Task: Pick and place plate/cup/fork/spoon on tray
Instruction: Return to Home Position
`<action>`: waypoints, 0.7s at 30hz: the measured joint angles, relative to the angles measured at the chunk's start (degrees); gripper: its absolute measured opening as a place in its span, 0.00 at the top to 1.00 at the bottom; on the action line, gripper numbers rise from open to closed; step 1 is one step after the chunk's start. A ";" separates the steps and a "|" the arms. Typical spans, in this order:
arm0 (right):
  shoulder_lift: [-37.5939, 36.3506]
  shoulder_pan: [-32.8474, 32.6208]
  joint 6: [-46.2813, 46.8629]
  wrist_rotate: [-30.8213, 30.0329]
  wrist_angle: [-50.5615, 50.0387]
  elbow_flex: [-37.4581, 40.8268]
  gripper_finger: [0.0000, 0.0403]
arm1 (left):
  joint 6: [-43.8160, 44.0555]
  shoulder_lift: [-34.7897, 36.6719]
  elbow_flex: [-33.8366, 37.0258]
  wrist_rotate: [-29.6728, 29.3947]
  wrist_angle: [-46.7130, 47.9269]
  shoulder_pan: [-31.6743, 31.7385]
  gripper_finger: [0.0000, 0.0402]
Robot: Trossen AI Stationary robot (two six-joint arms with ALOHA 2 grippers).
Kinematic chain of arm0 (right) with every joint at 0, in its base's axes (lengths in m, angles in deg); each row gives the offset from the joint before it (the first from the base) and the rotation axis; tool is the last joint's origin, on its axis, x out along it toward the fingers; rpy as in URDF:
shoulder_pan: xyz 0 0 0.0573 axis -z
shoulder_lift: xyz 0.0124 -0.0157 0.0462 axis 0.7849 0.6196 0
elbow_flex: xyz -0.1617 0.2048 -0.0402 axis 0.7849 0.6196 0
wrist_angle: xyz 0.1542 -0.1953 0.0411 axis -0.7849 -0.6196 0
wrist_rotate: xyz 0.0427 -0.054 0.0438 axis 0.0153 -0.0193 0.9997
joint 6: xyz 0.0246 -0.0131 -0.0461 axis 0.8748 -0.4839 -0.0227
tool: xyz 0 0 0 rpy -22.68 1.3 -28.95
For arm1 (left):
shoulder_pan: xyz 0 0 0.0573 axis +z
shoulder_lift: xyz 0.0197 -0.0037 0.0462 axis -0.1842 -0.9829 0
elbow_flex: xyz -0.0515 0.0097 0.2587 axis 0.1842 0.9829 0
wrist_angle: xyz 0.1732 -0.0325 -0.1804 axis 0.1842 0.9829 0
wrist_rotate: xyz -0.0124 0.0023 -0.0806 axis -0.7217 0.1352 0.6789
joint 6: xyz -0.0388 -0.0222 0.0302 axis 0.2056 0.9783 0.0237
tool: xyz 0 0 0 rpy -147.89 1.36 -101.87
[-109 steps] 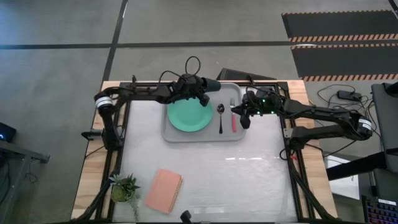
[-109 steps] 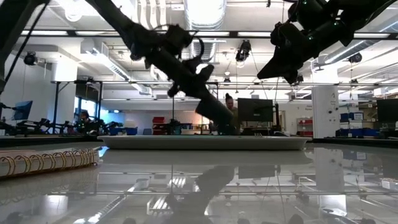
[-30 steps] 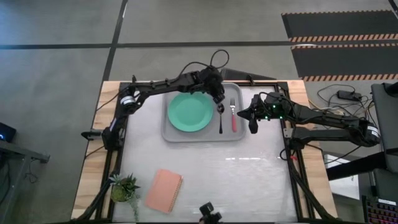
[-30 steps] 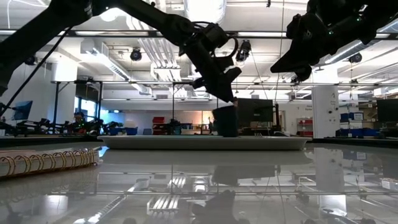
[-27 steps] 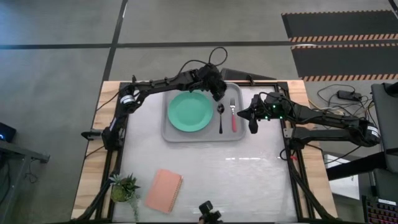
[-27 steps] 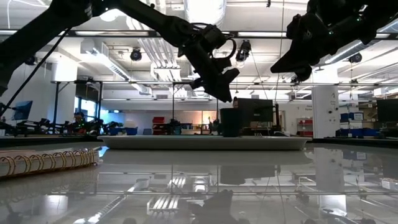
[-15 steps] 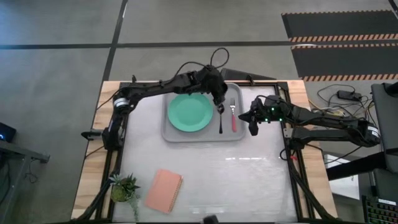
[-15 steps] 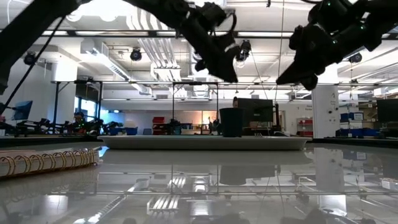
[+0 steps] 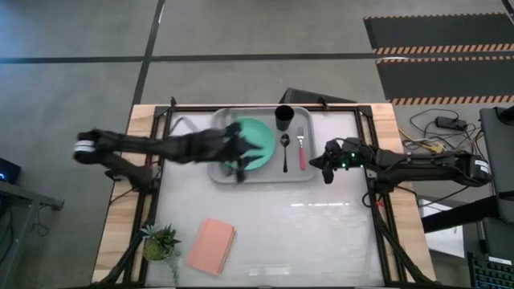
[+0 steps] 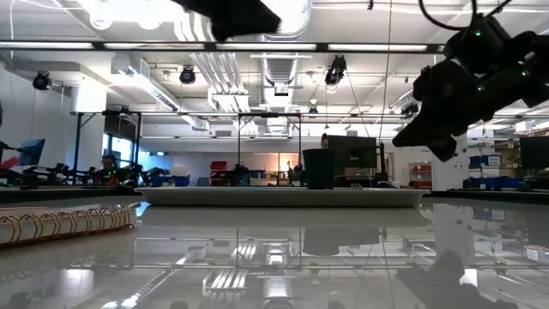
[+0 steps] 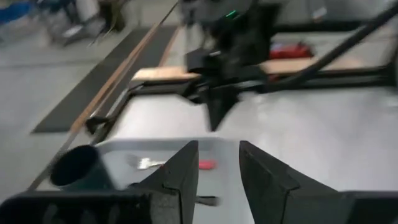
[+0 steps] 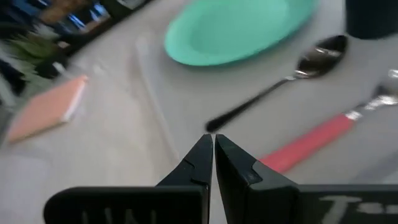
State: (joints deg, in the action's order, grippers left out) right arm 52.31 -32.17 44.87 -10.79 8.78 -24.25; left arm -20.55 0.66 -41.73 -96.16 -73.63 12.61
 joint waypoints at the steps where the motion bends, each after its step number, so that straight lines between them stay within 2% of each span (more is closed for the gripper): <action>1: 0.06 -0.78 0.61 0.00 2.55 1.01 0.98 | 0.52 3.00 3.52 0.02 -1.84 -1.61 0.76; 4: 0.09 -3.68 -0.08 0.01 10.58 3.46 0.98 | 1.63 11.89 13.67 0.28 -6.31 -6.11 0.76; 9: -0.52 -7.71 -8.66 0.04 20.27 4.68 0.98 | 2.17 26.92 29.09 0.22 -13.15 -10.64 0.76; 15: -2.05 -8.47 -17.21 0.18 20.34 3.30 0.98 | 5.70 45.56 42.89 0.02 -16.27 -11.12 0.76; 21: -6.16 -8.45 -23.32 2.18 20.15 3.37 0.98 | 6.09 62.42 51.72 0.03 -15.40 -11.12 0.76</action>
State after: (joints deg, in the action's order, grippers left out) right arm 46.15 -40.62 21.55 -8.61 28.93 -20.89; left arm -14.46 63.08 9.99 -96.13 -89.03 1.49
